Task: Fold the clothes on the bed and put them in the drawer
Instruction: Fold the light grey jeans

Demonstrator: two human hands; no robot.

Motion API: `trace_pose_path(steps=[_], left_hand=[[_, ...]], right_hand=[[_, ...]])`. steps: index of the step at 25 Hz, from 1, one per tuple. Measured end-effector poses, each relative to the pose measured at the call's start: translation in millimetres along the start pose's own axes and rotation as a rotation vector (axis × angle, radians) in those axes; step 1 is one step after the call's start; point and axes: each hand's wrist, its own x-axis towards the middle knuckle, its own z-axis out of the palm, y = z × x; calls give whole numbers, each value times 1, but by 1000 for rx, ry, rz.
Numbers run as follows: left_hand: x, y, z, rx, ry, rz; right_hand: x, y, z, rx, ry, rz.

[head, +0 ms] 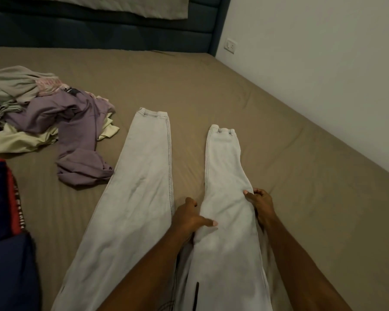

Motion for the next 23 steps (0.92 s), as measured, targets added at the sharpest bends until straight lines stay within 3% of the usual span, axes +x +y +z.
trace_pose_path(steps=[4,7,10,15,17,20,23], left_hand=[[-51,-21,34,460,45,126],[-86,-27,60,467,184,177],[-119,-68,78,508,430,496],[-167,-118,68,626,241,583],[-183,-125,67,735,244,619],[-210,-130,70,777,219,606],[-236,-136,69,726,125,629]], right_hand=[[-85,13,-19,-177,31,50],[-158,48,-46,-167,69,69],[-198,74,-66,-224,47,38],[-230,98,-79,-325,367,-162],[-246,99,-76,-525,425,-180],[-274,111,-64,-1106,391,-371],[-321,125,-54,-1211,214,-608]])
